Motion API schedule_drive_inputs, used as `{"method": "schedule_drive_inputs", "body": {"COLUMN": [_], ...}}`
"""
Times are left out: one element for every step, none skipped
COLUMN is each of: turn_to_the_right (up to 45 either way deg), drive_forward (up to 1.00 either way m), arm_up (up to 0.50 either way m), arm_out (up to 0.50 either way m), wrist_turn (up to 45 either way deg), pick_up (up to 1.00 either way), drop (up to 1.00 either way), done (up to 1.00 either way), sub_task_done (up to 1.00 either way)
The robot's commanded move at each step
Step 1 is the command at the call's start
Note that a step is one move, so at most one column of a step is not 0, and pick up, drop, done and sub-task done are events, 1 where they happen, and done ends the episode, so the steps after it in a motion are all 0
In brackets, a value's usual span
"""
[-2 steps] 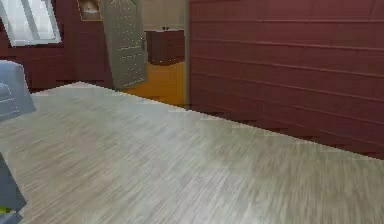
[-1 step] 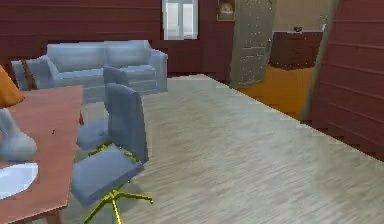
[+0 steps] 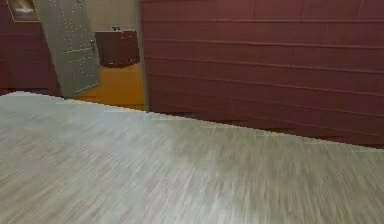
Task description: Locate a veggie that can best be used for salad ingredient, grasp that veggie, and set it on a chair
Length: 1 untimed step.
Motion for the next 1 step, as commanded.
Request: {"method": "schedule_drive_inputs", "body": {"turn_to_the_right": [45.0], "drive_forward": [0.00], "arm_up": [0.00], "arm_out": [0.00], "wrist_turn": [0.0], "pick_up": [0.00], "drop": [0.00], "done": [0.00], "sub_task_done": [0.00]}}
